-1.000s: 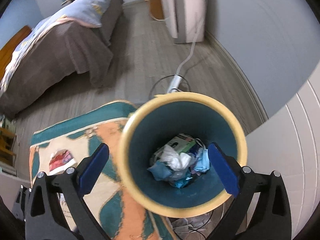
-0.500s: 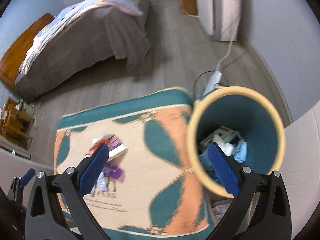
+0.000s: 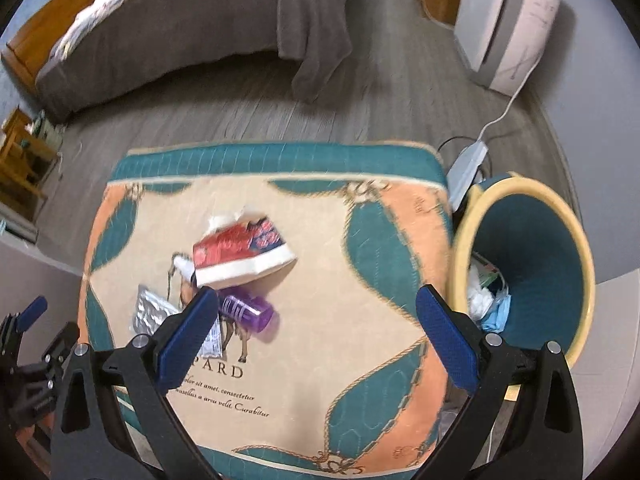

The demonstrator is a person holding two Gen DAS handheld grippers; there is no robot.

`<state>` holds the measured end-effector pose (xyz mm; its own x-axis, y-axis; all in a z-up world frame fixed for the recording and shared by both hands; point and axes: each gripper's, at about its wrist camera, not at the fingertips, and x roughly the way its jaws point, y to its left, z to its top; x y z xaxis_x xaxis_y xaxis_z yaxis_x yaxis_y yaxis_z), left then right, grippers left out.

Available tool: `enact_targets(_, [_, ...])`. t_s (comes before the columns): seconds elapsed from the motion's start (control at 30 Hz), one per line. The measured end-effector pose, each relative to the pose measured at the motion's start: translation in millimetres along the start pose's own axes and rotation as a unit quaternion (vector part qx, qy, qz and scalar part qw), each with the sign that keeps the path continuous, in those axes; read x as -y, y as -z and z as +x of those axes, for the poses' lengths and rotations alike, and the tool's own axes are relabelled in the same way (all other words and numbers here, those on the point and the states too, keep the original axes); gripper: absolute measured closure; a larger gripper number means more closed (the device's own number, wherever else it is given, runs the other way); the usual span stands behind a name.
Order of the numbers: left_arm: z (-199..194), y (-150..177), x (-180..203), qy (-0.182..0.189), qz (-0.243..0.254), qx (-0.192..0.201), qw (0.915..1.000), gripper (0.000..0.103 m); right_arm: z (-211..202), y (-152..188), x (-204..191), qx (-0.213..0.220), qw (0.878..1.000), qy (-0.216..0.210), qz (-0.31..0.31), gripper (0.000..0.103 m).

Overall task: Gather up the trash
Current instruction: 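Move both open tools back over the remaining trash on the cushion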

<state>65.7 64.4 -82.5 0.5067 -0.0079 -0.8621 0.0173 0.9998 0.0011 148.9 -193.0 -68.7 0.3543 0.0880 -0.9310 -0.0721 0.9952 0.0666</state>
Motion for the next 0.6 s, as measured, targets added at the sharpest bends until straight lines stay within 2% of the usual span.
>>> enact_targets(0.2, [16.4,-0.2,-2.6,0.002,-0.002,-0.019,0.9998,0.010,17.5,1.7,-21.7,-0.009,0.999,0.015,-0.035,0.006])
enact_targets(0.37, [21.9,-1.9,6.7,0.006,0.015,-0.015,0.9998,0.008,32.3,-3.8,-28.6,-0.008,0.998,0.025,-0.049,0.006])
enact_targets(0.5, [50.0,9.0,23.7,0.002,0.024,-0.051,0.9984,0.008,53.6,-13.1,-28.0,-0.026,0.998,0.027,-0.042,0.006])
enact_targets(0.6, [62.7,18.1,28.2,0.016,0.007,-0.074,0.9971,0.008,66.2,-15.1,-31.7,-0.042,0.998,0.016,-0.039,0.006])
